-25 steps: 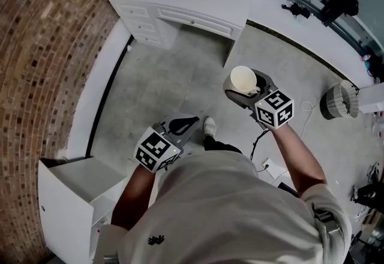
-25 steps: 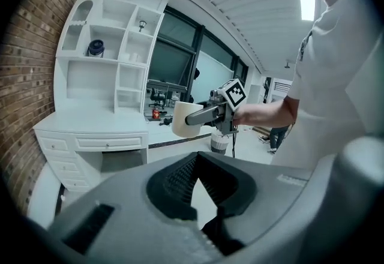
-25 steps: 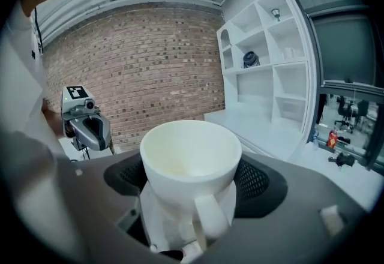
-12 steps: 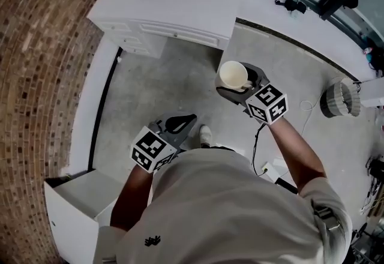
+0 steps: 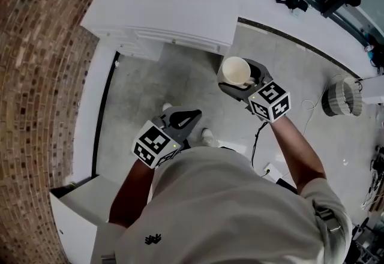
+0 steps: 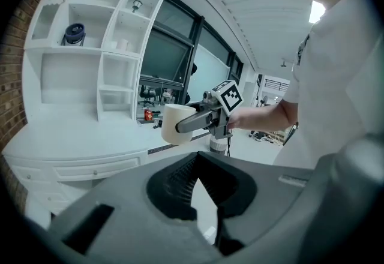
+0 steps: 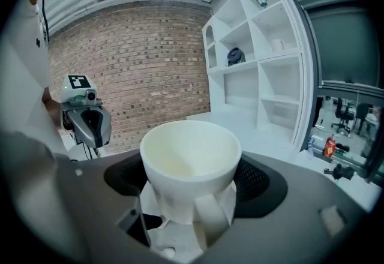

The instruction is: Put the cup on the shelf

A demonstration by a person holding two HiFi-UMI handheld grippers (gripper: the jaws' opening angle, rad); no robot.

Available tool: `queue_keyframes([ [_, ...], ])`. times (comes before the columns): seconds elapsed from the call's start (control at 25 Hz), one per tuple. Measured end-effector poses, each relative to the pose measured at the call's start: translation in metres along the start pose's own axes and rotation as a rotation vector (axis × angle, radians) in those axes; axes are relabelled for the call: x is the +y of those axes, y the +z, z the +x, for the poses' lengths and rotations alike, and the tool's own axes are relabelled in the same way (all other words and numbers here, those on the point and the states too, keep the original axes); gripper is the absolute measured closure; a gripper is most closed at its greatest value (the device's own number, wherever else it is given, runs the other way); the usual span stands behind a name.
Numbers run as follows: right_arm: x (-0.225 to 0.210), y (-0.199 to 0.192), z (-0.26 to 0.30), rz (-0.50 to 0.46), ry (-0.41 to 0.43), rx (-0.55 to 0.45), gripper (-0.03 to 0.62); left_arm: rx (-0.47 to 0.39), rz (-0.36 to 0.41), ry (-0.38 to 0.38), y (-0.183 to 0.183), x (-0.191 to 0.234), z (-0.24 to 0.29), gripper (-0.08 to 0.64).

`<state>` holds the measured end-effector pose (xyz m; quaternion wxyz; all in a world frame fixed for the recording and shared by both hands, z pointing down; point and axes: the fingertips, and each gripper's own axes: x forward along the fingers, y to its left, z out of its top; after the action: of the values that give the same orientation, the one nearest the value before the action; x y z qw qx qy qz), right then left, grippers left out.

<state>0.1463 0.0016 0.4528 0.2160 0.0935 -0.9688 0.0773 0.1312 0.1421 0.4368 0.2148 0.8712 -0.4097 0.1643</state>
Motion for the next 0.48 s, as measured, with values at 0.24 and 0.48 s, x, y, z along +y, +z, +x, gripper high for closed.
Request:
queue_keyframes([
  [0.24, -0.029, 0.024, 0.039, 0.018, -0.068, -0.003, 0.156, -0.011, 0.048, -0.074, 0.016, 0.059, -0.002, 0.554],
  [0.48, -0.063, 0.058, 0.081, 0.043, -0.147, -0.006, 0.156, 0.001, 0.094, -0.143, 0.041, 0.125, -0.015, 0.554],
])
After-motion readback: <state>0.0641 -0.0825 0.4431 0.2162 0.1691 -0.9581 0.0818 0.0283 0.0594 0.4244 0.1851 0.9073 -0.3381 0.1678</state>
